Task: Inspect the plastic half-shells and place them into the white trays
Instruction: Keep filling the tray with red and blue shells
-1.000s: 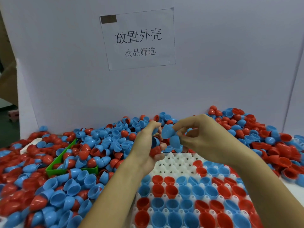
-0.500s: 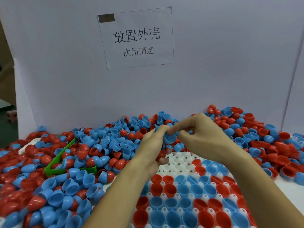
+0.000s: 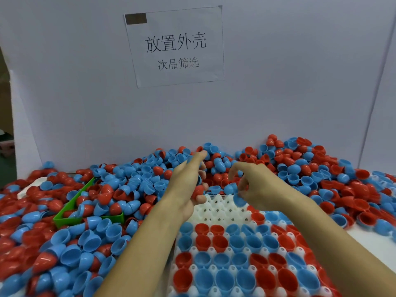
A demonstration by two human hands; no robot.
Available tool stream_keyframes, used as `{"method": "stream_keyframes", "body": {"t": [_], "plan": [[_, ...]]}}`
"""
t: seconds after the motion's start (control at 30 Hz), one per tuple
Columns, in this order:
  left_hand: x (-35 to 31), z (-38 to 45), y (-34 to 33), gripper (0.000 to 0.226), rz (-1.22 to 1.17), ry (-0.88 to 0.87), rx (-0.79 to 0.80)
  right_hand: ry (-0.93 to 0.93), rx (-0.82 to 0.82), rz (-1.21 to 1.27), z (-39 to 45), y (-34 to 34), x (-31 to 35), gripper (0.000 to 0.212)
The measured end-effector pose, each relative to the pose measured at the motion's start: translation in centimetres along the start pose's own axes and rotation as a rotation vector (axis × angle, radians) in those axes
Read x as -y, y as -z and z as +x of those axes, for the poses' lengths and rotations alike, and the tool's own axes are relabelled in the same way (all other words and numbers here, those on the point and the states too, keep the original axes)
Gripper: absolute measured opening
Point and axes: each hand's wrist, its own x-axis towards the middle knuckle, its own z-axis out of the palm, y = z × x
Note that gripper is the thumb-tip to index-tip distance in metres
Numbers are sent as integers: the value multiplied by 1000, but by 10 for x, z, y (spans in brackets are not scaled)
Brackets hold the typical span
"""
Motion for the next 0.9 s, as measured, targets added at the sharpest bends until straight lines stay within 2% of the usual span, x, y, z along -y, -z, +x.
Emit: {"method": "stream_keyframes", "body": {"t": [0.23,0.53,0.63,0.77,0.8,0.9], "plan": [[-3,-2,0,36,-68,31,70,-64,215,-184,7,-23,-10,51],[-4,-4,5,37,-165,10,182,-91,238,-181,5,-19,-7,53],[-2,-4,4,32,-154,23,201,-15,106,-201,3,-2,5,44],[0,-3,1,46,-83,40,237,114,-122,-30,-7,28,24,24],[1,-3,-1,44,-61,39,229,145,-181,5,-10,33,28,20],[2,-5,-5,40,-21,25,214,201,-250,70,-16,40,35,17]]}}
